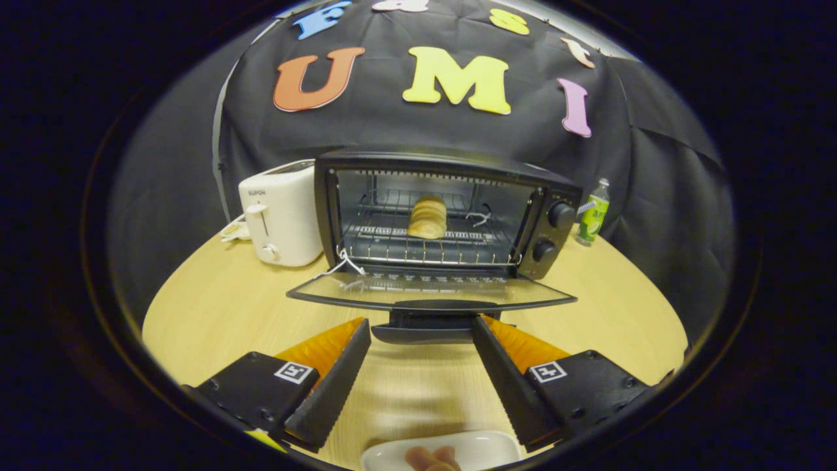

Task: Open the toaster oven, put the food inside, and close the toaster oven door.

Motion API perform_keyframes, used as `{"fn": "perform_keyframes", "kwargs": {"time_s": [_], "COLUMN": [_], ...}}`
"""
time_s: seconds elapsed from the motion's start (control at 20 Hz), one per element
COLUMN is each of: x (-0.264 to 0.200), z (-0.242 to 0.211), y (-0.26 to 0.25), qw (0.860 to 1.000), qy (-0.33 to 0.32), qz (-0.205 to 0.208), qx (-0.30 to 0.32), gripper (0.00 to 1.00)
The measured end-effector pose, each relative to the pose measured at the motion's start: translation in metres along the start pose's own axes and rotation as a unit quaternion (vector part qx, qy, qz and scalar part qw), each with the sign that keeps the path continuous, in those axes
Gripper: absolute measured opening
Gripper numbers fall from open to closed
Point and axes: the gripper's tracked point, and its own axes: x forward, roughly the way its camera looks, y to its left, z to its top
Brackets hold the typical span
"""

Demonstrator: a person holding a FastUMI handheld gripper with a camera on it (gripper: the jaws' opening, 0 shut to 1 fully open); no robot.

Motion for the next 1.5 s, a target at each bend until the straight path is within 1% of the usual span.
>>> {"fn": "perform_keyframes", "kwargs": {"time_s": [0.1, 0.3, 0.4, 0.5, 0.6, 0.8, 0.95, 1.1, 1.2, 1.25, 1.35, 1.5], "x": [0.000, 0.000, 0.001, 0.001, -0.007, -0.031, -0.059, -0.100, -0.129, -0.145, -0.180, -0.225], "z": [0.017, 0.037, 0.051, 0.069, 0.082, 0.089, 0.109, 0.129, 0.141, 0.146, 0.161, 0.173], "y": [-0.001, -0.003, -0.003, 0.001, -0.010, -0.035, -0.054, -0.074, -0.092, -0.098, -0.114, -0.148], "qw": [1.000, 0.999, 0.998, 0.994, 0.991, 0.990, 0.987, 0.983, 0.980, 0.978, 0.972, 0.968], "qy": [-0.027, -0.047, -0.070, -0.102, -0.127, -0.135, -0.149, -0.167, -0.173, -0.175, -0.191, -0.198], "qz": [0.001, 0.004, 0.005, 0.030, 0.039, 0.039, 0.050, 0.061, 0.062, 0.068, 0.075, 0.053], "qx": [-0.005, 0.009, -0.003, -0.003, 0.010, 0.026, 0.040, 0.054, 0.074, 0.085, 0.111, 0.143], "gripper": [1.00, 1.00, 1.00, 1.00, 1.00, 1.00, 1.00, 1.00, 1.00, 1.00, 1.00, 1.00]}}
